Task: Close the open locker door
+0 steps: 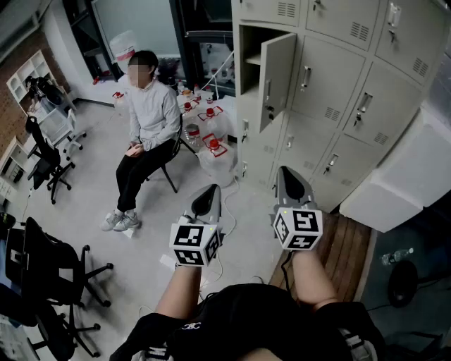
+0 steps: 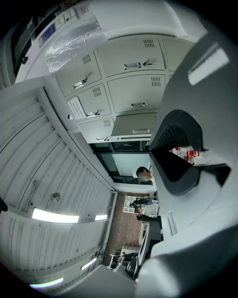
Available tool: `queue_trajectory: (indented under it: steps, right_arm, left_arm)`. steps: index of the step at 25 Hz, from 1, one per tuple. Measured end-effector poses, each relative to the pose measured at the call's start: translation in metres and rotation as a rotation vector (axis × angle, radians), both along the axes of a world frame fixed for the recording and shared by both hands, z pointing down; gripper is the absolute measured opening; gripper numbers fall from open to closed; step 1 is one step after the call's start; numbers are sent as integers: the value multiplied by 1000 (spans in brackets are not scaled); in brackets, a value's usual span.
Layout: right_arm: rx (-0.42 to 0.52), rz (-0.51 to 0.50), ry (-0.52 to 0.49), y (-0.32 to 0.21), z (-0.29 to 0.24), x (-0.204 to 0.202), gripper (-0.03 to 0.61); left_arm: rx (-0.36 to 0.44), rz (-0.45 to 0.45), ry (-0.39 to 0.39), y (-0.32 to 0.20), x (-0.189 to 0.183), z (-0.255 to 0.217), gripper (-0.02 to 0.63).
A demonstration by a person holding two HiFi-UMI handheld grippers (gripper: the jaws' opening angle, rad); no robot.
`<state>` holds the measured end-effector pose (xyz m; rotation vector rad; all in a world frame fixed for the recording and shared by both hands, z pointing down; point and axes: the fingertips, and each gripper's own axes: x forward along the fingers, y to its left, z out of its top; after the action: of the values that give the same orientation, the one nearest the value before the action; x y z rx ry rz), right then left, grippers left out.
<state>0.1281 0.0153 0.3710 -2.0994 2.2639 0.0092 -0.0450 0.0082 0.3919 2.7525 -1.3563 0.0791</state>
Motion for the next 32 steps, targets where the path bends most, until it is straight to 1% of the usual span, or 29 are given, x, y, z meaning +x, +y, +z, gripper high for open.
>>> queue_trajectory:
  steps: [4, 8, 14, 18, 22, 24, 26, 28, 32]
  right_arm:
    - [2, 1, -25, 0, 0, -4, 12]
    - [3, 6, -23, 3, -1, -11, 12]
    - [-8, 3, -22, 13, 0, -37, 11]
    - [-4, 25, -21, 26, 2, -57, 12]
    - [-7, 42, -16, 33, 7, -68, 11]
    - [-3, 51, -14, 32, 6, -70, 11]
    - [-2, 55, -22, 29, 5, -72, 11]
    - [-4, 53, -34, 24, 5, -73, 12]
    - [7, 58, -31, 8, 4, -70, 11]
  left_arm:
    - [-3, -4, 1, -2, -5, 0, 0]
    - [-7, -11, 12, -1, -15, -1, 0]
    - [-12, 2, 23, 9, -37, 5, 1]
    - [-23, 20, 26, 18, -57, 12, 0]
    - [-24, 34, 20, 24, -68, 16, 0]
    - [-27, 49, 32, 23, -71, 16, 0]
    - [-41, 67, 62, 19, -73, 15, 0]
    - [-48, 70, 75, 13, -75, 14, 0]
    - [-18, 52, 43, -3, -75, 15, 0]
